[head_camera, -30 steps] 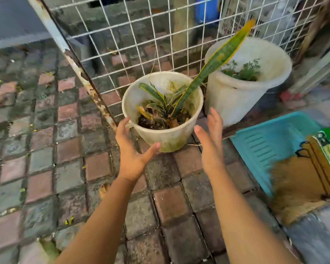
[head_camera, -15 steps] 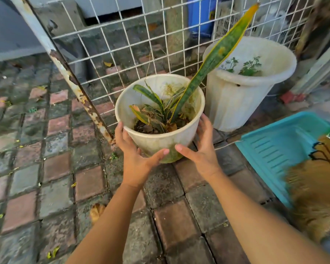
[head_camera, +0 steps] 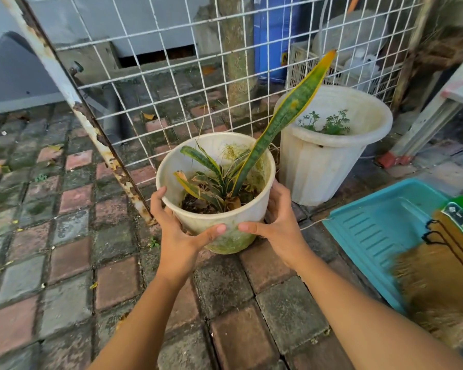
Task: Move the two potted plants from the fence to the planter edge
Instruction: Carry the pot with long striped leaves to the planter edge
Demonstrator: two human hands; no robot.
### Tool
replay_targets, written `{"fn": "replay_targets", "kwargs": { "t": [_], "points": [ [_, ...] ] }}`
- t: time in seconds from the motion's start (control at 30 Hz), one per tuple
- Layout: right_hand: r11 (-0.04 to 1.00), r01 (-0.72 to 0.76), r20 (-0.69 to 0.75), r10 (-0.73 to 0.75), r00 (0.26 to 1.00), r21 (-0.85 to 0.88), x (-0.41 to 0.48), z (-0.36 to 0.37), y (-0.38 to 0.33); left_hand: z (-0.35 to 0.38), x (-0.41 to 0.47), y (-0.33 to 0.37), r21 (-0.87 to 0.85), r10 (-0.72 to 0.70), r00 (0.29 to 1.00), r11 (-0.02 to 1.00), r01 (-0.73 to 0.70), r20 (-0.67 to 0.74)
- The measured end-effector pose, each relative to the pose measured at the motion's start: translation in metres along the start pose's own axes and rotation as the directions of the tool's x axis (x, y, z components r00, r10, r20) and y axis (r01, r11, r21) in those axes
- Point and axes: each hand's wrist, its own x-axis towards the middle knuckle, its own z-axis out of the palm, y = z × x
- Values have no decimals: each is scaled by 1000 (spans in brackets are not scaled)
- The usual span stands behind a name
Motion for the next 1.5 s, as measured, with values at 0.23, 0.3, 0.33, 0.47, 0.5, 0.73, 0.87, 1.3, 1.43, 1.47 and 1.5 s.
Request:
{"fn": "replay_targets", "kwargs": {
  "t": [0.23,0.3,0.33,0.47,0.5,0.73,0.87,1.3,1.43,1.47,1.5],
  "points": [
    [996,51,18,-52,998,69,-9,8,-36,-9,-10,43,-29,36,998,999,-38,-59],
    [994,48,5,-49,999,100,-8,19,-73,-12,-5,83,5,38,998,999,-38,-41],
    [992,47,6,-48,999,117,-8,25,-97,-14,-3,106,4,35,999,999,-35,-42],
    [990,55,6,-56,998,126,-5,47,-204,-30,0,219,22,31,997,999,-29,-76],
    [991,50,7,-51,999,121,-7,52,-235,-33,1,253,30,35,996,999,-33,-81],
    [995,63,74,-69,995,78,-2,87,-501,-46,18,514,25,12,982,1000,-7,-187],
    [994,91,159,-99,982,58,-3,107,-651,-56,19,662,23,46,976,999,-42,-214],
    [955,276,515,-291,806,107,-26,265,-964,-188,-13,996,121,208,829,978,-170,-518],
    [939,270,583,-343,737,211,-31,330,-994,-251,-15,1046,146,273,763,962,-232,-586],
    [925,307,579,-380,721,224,-35,348,-997,-267,-15,1055,149,289,752,957,-250,-593],
    [910,343,565,-413,714,232,-39,368,-1001,-284,-14,1063,156,305,747,951,-265,-590]
  ]
}}
